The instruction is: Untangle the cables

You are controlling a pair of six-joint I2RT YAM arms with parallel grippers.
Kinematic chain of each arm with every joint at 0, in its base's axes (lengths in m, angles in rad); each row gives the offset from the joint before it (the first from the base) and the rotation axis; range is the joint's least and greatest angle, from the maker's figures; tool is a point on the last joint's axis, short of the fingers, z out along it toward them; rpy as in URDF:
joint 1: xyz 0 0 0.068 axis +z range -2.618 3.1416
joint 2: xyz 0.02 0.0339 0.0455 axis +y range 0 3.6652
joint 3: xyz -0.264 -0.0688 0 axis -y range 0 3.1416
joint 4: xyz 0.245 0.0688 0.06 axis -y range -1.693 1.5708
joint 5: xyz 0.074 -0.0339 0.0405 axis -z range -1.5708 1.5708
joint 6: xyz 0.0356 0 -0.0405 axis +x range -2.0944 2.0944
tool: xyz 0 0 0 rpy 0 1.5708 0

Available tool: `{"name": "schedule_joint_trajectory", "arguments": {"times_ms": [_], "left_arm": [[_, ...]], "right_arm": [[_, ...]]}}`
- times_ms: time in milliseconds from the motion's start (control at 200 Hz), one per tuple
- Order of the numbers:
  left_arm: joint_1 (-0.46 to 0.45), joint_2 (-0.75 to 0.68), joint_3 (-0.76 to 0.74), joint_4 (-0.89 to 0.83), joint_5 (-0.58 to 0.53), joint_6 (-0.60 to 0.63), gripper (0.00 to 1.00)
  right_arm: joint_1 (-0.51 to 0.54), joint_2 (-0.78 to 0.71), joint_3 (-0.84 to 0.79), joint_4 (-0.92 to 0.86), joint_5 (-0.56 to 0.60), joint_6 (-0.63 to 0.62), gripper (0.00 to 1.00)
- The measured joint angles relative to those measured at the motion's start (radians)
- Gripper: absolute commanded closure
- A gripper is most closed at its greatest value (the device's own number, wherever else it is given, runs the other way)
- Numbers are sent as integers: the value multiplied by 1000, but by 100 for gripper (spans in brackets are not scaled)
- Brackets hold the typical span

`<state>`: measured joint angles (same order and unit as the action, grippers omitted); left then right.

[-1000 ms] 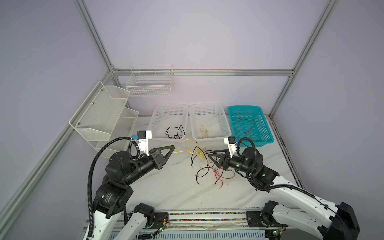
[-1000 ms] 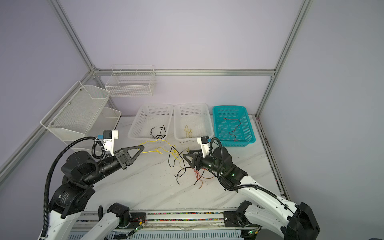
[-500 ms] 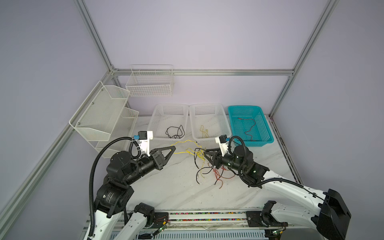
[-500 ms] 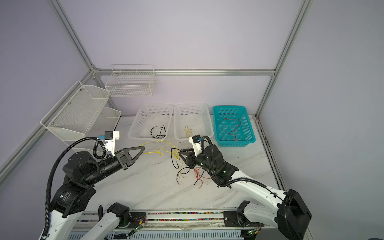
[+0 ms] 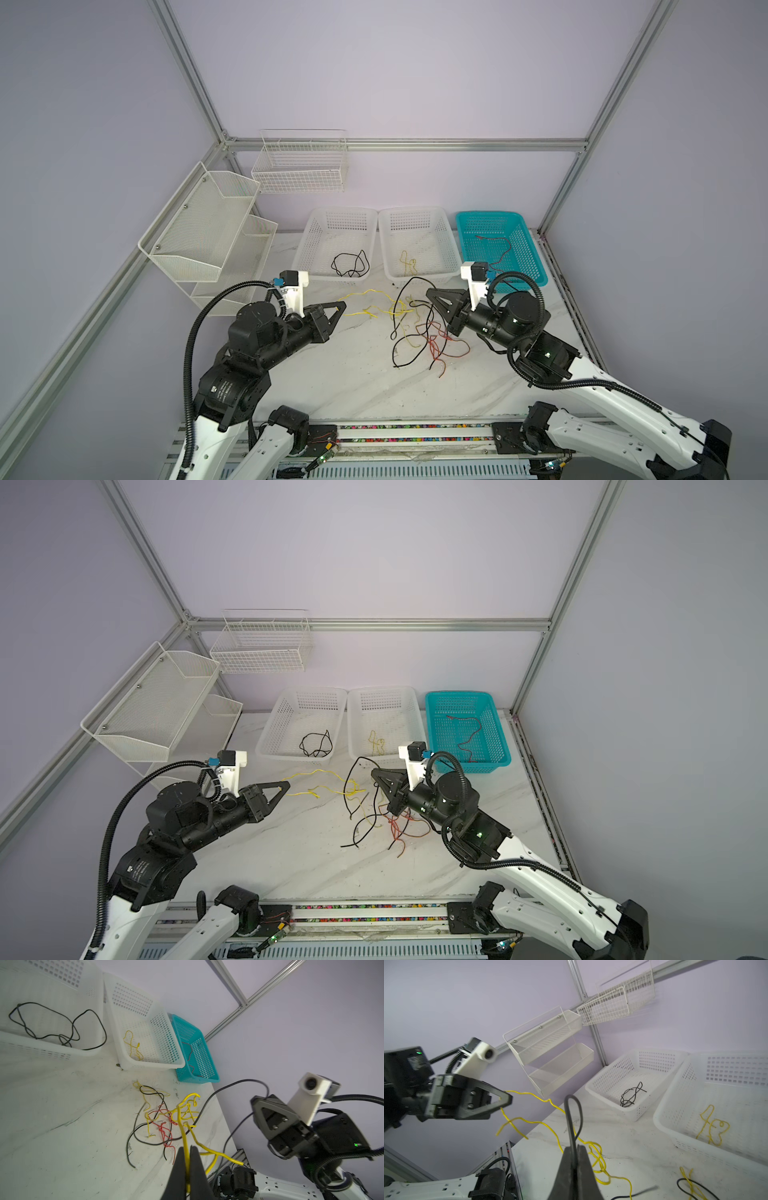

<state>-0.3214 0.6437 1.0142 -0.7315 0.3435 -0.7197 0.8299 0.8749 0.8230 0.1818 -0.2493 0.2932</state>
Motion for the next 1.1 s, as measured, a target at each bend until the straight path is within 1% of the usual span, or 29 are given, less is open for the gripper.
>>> {"name": "schedule_joint_trajectory", "arguments": {"times_ms": [130, 230, 375, 510, 575, 680, 815, 950, 1100], "left_arm": [[0, 34, -32, -26, -39, 26, 100], [0, 55, -57, -43, -66, 47, 100], [0, 72, -94, -60, -100, 78, 100], [0, 76, -116, -68, -113, 104, 100], [0, 75, -119, -70, -117, 117, 100], [0, 67, -122, -76, -125, 158, 100], [0, 48, -132, -95, -159, 216, 100], [0, 21, -165, -94, -165, 250, 100], [0, 2, -188, -80, -164, 277, 100]], "right_arm": [[0, -73, 28, -38, -29, 1, 100], [0, -132, 86, -76, -29, 1, 100], [0, -164, 250, -100, -18, 1, 100], [0, -132, 402, -100, 14, 5, 100], [0, -89, 455, -99, 29, 8, 100], [0, 21, 523, -103, 47, 12, 100], [0, 201, 614, -124, 56, 20, 100], [0, 383, 713, -152, 52, 25, 100], [0, 585, 890, -171, 22, 24, 100]]}}
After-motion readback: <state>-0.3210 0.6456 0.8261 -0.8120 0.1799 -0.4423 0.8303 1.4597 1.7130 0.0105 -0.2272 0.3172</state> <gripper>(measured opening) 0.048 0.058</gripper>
